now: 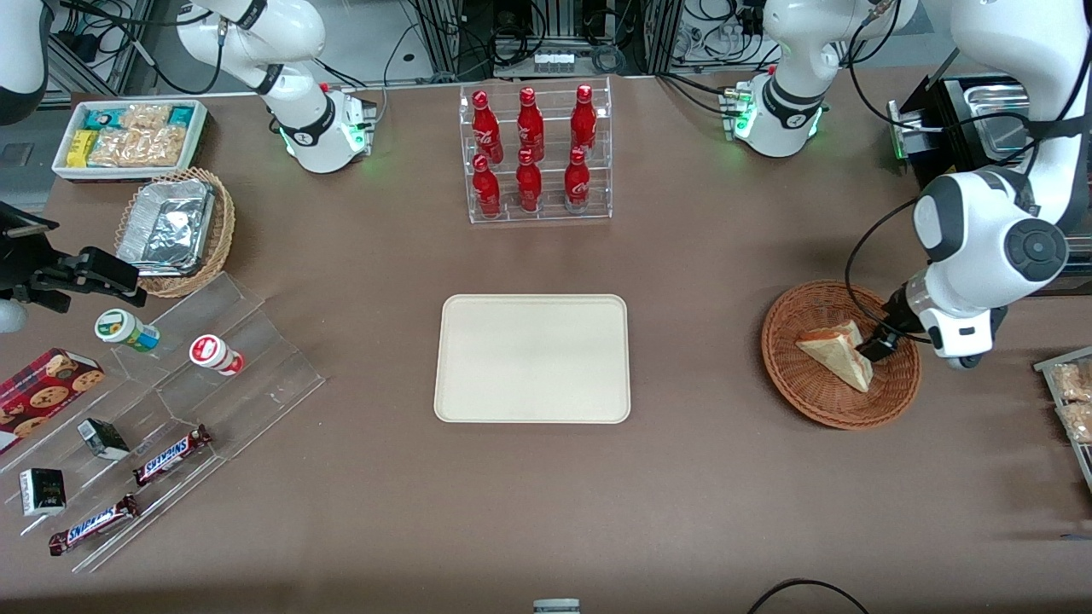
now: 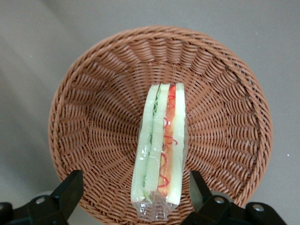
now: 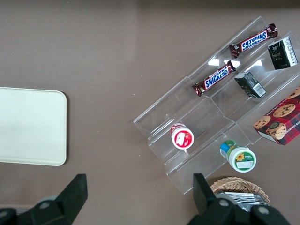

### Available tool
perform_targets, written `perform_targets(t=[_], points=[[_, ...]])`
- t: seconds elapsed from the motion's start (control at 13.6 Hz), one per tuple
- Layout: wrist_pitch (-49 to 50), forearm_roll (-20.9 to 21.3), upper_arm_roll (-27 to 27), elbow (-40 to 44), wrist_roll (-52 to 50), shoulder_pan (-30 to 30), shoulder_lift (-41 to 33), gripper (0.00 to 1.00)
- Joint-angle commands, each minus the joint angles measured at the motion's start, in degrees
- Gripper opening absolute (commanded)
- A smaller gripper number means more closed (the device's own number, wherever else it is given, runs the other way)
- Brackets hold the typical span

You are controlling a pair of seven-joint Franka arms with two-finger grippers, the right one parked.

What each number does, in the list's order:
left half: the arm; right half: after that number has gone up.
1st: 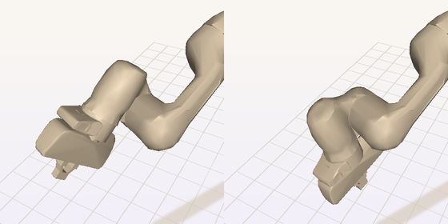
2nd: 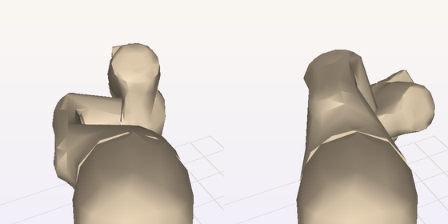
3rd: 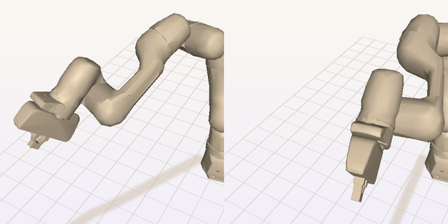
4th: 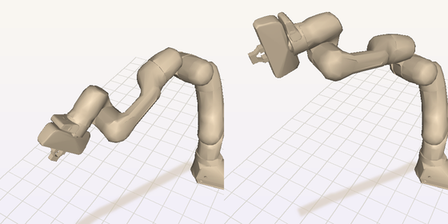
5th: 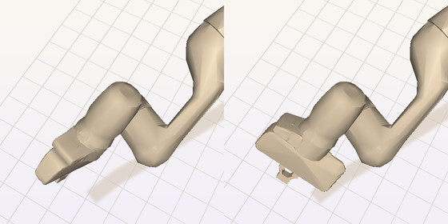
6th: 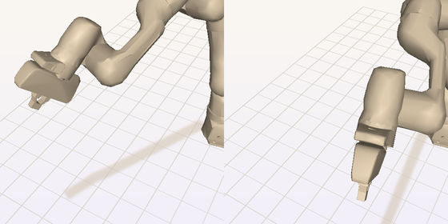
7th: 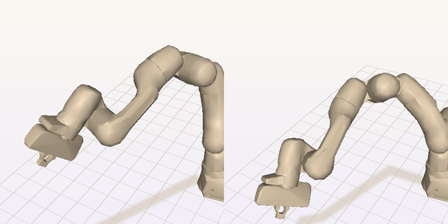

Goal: Place sandwich from basket to tray
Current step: 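Lower the open left gripper around the wrapped sandwich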

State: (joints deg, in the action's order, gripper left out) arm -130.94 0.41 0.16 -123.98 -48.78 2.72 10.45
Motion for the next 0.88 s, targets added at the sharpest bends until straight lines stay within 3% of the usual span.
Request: perform_targets(t=[0.0, 0.66, 0.73, 0.81], points=[[-3.70, -0.59, 0.19, -0.92, -1.49, -0.96, 1.49, 1.00], [-8.54, -0.59, 0.10, -1.09, -2.99, -2.20, 5.63, 1.00], [-8.54, -0.59, 0.10, -1.01, -3.16, -2.20, 5.89, 0.96], [-8.54, -0.59, 0.10, -0.74, -4.38, -2.20, 6.24, 0.76]])
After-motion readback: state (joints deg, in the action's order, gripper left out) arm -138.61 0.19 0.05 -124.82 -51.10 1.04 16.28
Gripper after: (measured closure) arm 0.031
